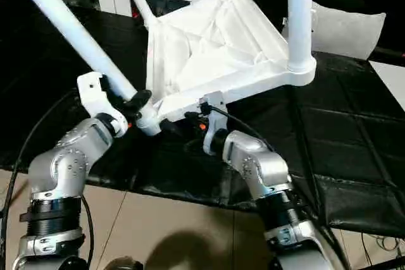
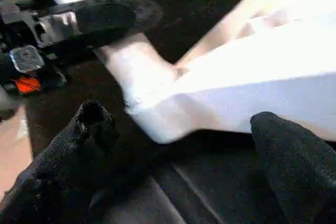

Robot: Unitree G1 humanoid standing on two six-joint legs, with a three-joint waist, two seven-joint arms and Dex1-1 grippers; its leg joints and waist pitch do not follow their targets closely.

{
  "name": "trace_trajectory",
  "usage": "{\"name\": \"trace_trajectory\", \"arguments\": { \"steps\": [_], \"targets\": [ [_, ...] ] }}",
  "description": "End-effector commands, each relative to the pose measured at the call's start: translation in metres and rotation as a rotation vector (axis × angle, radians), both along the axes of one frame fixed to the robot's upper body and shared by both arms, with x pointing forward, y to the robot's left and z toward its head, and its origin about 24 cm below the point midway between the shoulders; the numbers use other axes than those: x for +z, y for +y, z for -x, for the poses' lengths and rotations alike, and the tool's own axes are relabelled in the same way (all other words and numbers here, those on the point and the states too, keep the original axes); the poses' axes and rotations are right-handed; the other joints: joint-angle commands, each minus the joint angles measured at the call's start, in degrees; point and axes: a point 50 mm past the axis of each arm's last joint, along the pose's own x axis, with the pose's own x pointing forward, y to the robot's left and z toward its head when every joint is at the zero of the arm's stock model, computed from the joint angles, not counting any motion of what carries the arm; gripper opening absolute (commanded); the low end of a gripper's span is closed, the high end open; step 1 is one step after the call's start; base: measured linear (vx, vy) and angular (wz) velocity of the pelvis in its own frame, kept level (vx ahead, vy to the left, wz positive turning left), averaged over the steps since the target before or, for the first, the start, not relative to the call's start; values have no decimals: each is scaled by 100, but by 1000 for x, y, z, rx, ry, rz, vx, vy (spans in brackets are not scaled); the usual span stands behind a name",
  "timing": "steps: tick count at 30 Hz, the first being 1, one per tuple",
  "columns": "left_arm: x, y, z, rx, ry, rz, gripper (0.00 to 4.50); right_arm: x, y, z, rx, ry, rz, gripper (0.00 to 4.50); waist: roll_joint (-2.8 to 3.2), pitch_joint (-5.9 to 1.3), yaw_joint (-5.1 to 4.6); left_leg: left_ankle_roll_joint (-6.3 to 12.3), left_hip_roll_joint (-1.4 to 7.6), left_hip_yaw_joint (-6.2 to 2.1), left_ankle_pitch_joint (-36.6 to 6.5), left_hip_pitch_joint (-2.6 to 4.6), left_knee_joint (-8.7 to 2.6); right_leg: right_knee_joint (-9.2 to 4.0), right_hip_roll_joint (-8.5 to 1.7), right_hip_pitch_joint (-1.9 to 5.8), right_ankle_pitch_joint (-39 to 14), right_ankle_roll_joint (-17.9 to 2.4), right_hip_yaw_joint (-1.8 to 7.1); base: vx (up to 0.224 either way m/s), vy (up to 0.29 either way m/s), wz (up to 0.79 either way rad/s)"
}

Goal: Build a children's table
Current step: Flip table

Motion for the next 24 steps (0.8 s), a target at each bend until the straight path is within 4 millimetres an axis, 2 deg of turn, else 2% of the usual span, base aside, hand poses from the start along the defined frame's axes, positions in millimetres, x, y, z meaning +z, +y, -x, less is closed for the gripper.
{"name": "trace_trajectory", "arguments": {
  "steps": [1, 2, 3, 4, 5, 6, 7, 8, 9, 10, 11, 12, 14, 17, 18, 19, 20, 21, 24],
  "targets": [
    [-2, 3, 1, 11, 10, 18, 203, 18, -35, 1, -50, -91, 34, 450, -12, -399, 30, -38, 366, -138, -380, 151, -386, -433, -628, 292, 216, -777, 306, 0, 0, 0],
    [-2, 5, 0, 19, 7, 12, 203, 22, -43, 6, -31, -102, 36, 450, 2, -406, 56, -1, 361, -138, -282, 137, -373, -414, -623, 313, 409, -729, 311, 0, 0, 0],
    [-2, 5, 0, 19, 7, 12, 203, 22, -43, 6, -31, -102, 36, 450, -15, -414, 71, 45, 358, -138, -214, 147, -358, -393, -609, 305, 594, -691, 311, 0, 0, 0],
    [-2, 7, 0, 24, 6, 6, 203, 25, -53, 10, -31, -106, 35, 450, 10, -417, 61, 78, 341, -136, -201, 138, -356, -389, -602, 304, 641, -716, 309, 0, 0, 0],
    [-2, 8, 0, 27, 5, 5, 203, 26, -57, 12, -34, -107, 35, 450, -18, -413, 59, 124, 343, -134, -223, 130, -352, -406, -608, 309, 605, -724, 305, 0, 0, 0],
    [-2, 9, -1, 29, 4, 3, 203, 29, -68, 16, -44, -100, 26, 450, 44, -414, 52, 132, 335, -143, -292, 132, -354, -421, -614, 304, 463, -788, 298, 0, 0, 0],
    [-3, 10, -1, 29, 3, 2, 203, 31, -75, 23, -32, -89, 21, 450, 23, -404, 48, 149, 343, -136, -347, 143, -356, -445, -612, 297, 386, -799, 305, 0, 0, 0],
    [-3, 10, -1, 28, 3, 2, 203, 31, -79, 30, -18, -72, 22, 450, 74, -395, 73, 155, 346, -151, -411, 141, -360, -458, -605, 316, 323, -794, 309, 0, 0, 0],
    [-3, 10, -1, 27, 4, 2, 203, 30, -81, 35, -6, -59, 26, 450, 44, -399, 82, 177, 355, -151, -445, 152, -358, -454, -607, 312, 309, -826, 309, 0, 0, 0],
    [-3, 9, -2, 23, 7, 10, 203, 26, -80, 39, -6, -39, 37, 450, 39, -398, 80, 186, 346, -151, -440, 140, -358, -455, -609, 310, 262, -850, 302, 0, 0, 0],
    [-3, 8, -2, 19, 8, 17, 203, 24, -79, 40, -12, -28, 43, 450, 84, -392, 80, 169, 347, -151, -505, 134, -362, -485, -620, 293, 83, -894, 300, 0, 0, 0],
    [-3, 8, -2, 18, 9, 19, 203, 23, -79, 40, -16, -24, 44, 450, 64, -390, 69, 150, 340, -152, -536, 129, -363, -492, -620, 297, -17, -904, 296, 0, 0, 0],
    [-2, 5, -3, 12, 14, 54, 203, 15, -75, 38, -76, 13, 54, 450, 78, -387, 40, 78, 341, -156, -677, 141, -370, -524, -633, 282, -411, -957, 292, 0, 0, 0],
    [2, -2, -4, -9, 13, 101, 203, 8, -65, 29, -183, 63, 33, 450, 98, -389, 25, 11, 342, -154, -684, 162, -377, -529, -627, 234, -522, -1017, 290, 0, 0, 0],
    [2, -2, -4, -9, 13, 101, 203, 8, -65, 29, -183, 63, 33, 450, 102, -390, 26, -4, 344, -152, -689, 165, -374, -522, -629, 230, -516, -1023, 293, 0, 0, 0],
    [3, -4, -5, -22, 14, 116, 203, 8, -60, 26, -205, 67, 7, 450, 101, -394, 32, -24, 351, -162, -661, 148, -385, -509, -632, 259, -451, -1017, 288, 0, 0, 0],
    [4, -9, -3, -48, 19, 147, 203, 7, -55, 19, -255, 76, -39, 450, 124, -404, 36, -49, 354, -158, -609, 164, -377, -479, -630, 232, -276, -1045, 290, 0, 0, 0],
    [4, -13, -2, -64, 25, 168, 203, 5, -53, 13, -297, 80, -66, 450, 107, -407, 23, -68, 350, -153, -599, 152, -383, -468, -633, 231, -180, -1084, 286, 0, 0, 0],
    [4, -17, -1, -84, 29, 191, 203, 5, -49, 3, -337, 80, -143, 450, 122, -413, 50, -90, 358, -140, -589, 171, -374, -457, -643, 232, -41, -1113, 285, 0, 0, 0]
  ]
}}
